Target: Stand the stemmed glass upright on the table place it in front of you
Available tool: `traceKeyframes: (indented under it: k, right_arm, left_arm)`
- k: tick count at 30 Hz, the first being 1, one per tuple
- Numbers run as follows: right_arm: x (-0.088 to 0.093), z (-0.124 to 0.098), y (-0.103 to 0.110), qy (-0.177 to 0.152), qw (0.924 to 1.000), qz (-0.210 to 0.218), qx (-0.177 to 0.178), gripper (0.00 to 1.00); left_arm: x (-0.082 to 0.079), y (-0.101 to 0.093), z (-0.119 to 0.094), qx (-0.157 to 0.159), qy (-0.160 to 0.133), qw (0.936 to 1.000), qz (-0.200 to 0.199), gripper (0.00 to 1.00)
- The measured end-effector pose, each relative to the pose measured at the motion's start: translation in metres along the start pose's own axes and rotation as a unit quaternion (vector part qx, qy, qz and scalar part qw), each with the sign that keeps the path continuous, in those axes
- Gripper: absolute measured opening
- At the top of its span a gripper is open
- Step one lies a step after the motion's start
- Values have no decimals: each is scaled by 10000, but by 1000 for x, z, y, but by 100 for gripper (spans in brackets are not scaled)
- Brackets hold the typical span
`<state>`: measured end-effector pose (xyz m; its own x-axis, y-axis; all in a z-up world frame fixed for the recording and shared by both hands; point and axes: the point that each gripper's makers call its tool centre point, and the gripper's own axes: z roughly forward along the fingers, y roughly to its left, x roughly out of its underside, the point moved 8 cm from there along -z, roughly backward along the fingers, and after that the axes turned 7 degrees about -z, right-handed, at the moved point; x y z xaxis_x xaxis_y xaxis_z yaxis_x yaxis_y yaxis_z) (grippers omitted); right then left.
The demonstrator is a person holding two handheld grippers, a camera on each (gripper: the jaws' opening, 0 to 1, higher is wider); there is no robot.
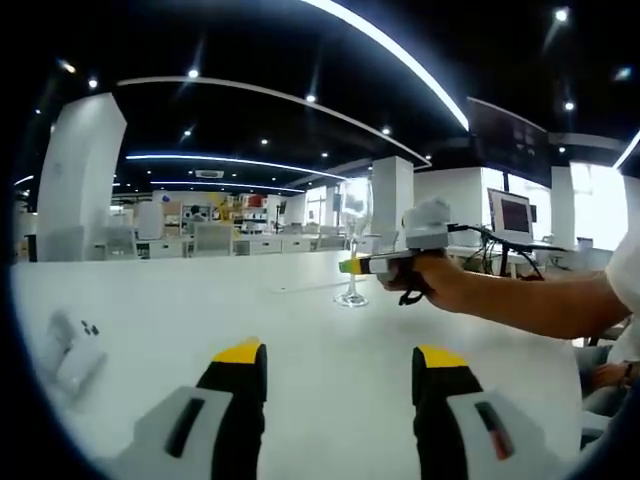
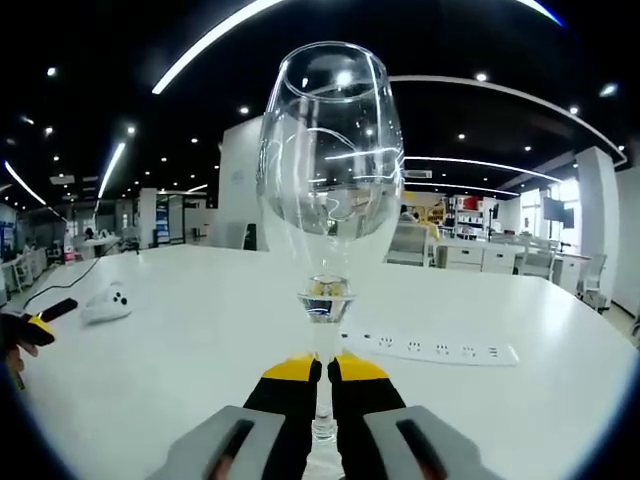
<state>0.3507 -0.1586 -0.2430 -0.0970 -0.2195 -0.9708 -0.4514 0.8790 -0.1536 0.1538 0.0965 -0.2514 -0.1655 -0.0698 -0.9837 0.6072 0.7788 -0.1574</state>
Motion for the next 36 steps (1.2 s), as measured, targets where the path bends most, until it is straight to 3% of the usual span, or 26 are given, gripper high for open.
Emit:
traceKeyframes:
  k: [36]
  right_arm:
    - [3,33,-1,37,10000,-71,-16,9]
  left_arm:
    - [1,1,0,-22,31,10000,0,58]
